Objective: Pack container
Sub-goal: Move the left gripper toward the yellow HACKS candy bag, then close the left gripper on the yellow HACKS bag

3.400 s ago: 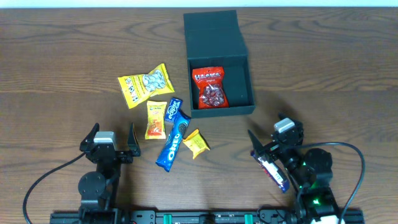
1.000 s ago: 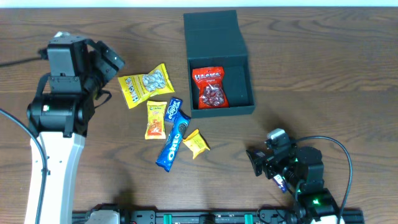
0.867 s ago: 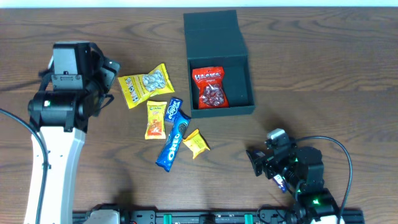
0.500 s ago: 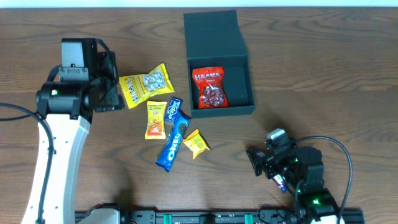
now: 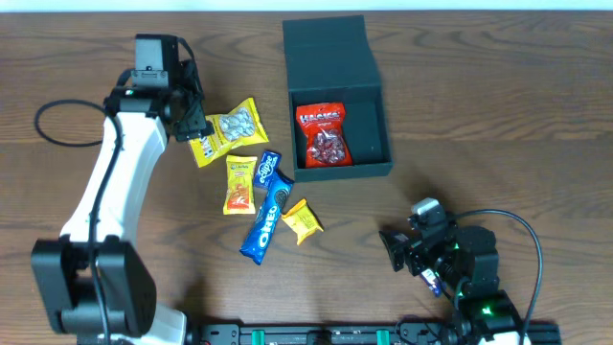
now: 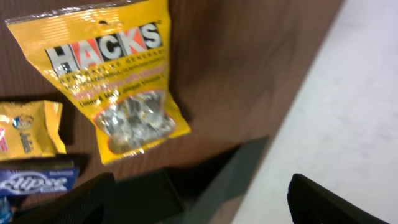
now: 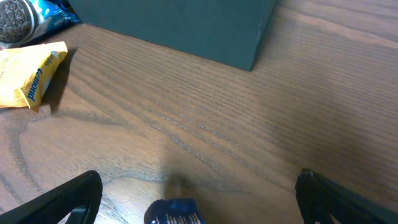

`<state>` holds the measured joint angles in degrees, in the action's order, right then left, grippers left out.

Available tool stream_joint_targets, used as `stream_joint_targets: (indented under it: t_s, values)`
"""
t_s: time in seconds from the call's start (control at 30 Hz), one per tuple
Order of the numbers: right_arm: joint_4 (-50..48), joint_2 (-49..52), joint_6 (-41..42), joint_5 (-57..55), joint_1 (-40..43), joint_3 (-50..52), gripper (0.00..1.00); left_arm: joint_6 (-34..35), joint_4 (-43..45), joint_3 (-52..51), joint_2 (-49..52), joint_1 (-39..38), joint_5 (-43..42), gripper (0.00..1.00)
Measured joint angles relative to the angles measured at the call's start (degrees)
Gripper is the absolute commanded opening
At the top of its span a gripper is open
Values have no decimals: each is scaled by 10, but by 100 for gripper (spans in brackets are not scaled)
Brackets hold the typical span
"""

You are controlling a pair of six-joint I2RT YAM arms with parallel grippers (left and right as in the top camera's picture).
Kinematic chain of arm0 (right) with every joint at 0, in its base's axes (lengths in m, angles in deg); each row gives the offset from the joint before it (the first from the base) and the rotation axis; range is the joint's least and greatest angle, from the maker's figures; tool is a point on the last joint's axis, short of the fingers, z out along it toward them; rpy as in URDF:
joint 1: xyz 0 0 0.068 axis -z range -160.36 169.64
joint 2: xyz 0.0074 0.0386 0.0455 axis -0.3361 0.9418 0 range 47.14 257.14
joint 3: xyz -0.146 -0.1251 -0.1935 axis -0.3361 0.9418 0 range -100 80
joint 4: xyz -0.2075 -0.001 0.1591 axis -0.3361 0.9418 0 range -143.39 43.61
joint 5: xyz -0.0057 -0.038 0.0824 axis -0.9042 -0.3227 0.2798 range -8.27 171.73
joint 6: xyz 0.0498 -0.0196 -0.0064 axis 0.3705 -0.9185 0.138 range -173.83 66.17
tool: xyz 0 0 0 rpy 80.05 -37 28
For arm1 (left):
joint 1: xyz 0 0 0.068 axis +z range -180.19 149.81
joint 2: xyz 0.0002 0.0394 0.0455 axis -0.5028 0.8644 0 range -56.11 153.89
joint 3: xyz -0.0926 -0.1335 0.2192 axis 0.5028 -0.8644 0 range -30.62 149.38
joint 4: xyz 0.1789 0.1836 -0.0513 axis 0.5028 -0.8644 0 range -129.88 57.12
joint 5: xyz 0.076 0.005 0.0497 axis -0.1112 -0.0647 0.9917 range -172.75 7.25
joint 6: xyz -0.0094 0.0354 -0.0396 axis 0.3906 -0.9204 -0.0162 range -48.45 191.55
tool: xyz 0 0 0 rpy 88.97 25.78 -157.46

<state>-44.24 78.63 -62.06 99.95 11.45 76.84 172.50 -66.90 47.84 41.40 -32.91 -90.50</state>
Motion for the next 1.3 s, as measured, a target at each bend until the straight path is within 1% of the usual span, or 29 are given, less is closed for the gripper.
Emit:
stream_joint_targets:
  t_s: [0.07, 0.17, 0.23, 0.37, 0.43, 0.47, 0.53, 0.57, 0.7, 0.77, 0.8, 0.87, 1.3]
  values:
    - [0, 0, 0, 0, 0, 0, 99, 0, 0, 0, 25, -1, -11, 88]
    - [0, 0, 0, 0, 0, 0, 99, 11, -1, 0, 61, -2, -43, 84]
    - [0, 0, 0, 0, 0, 0, 99, 29, -1, 0, 87, -2, -68, 84]
    - [0, 0, 0, 0, 0, 0, 99, 64, -2, 0, 130, -4, -121, 77]
    - [0, 0, 0, 0, 0, 0, 99, 78, -6, 0, 140, -5, -136, 77]
    - [0, 0, 0, 0, 0, 0, 99, 86, -13, 0, 141, -8, -140, 78]
    - [0, 0, 0, 0, 0, 0, 99, 90, -24, 0, 141, -10, -140, 85]
    - [0, 0, 0, 0, 0, 0, 99, 92, -31, 0, 141, -12, -134, 87]
    - [0, 0, 0, 0, 0, 0, 99, 98, -44, 0, 141, -15, -100, 92]
    - [0, 0, 0, 0, 0, 0, 99, 97, -40, 0, 141, -15, -85, 98]
    - [0, 0, 0, 0, 0, 0, 99, 97, -26, 0, 141, -15, -81, 96]
    - [0, 0, 0, 0, 0, 0, 99, 93, -8, 0, 141, -15, -78, 96]
    - [0, 0, 0, 0, 0, 0, 99, 86, 21, 0, 143, -15, -62, 96]
